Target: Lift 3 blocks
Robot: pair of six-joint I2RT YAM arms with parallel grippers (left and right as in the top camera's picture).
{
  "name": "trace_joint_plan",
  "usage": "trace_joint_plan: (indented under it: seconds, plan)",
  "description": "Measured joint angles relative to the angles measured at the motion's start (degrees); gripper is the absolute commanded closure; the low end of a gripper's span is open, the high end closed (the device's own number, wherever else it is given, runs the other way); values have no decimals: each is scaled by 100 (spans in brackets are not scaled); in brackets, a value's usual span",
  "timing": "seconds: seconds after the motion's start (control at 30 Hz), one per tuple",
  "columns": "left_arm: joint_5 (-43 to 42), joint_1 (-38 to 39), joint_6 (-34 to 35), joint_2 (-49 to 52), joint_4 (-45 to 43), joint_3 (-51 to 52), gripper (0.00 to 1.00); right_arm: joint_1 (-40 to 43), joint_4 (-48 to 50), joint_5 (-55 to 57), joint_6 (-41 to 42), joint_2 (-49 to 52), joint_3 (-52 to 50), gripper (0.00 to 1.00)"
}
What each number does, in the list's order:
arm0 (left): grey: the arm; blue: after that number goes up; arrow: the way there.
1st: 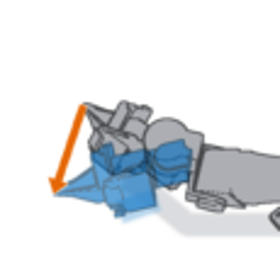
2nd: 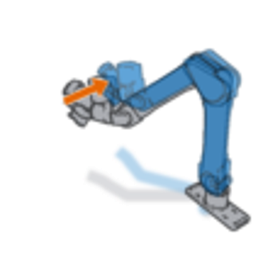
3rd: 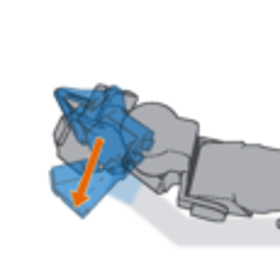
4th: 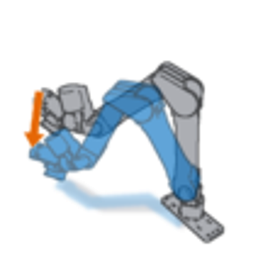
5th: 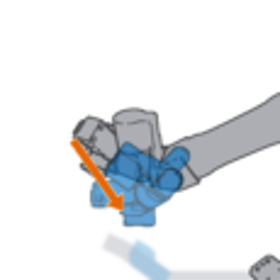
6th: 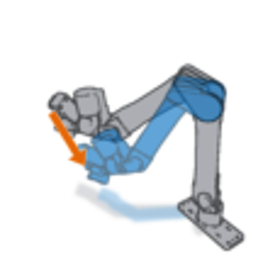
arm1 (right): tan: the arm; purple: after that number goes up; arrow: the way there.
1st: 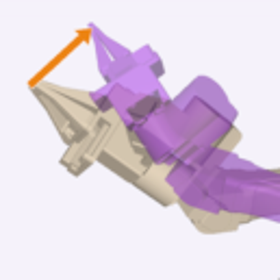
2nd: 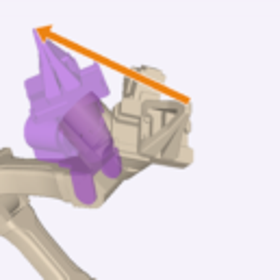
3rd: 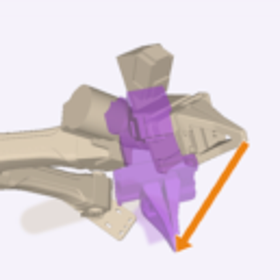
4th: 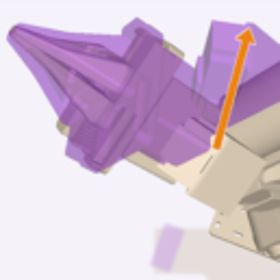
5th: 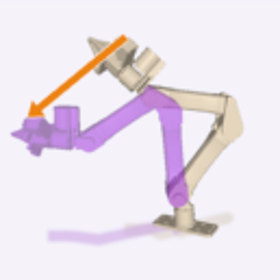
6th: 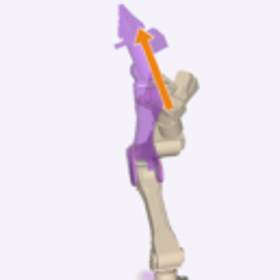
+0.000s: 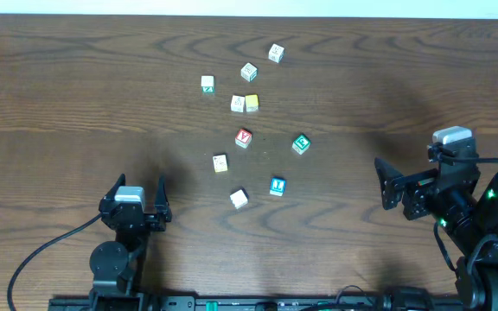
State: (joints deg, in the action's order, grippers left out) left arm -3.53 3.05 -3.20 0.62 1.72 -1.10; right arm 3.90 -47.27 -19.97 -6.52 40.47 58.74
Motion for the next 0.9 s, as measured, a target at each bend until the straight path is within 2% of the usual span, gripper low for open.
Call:
trace_joint_plan:
  seconds: [0.9]
  plan:
    - [0, 0, 0, 0, 0, 0, 25, 0, -144, -20, -44, 39, -9, 1]
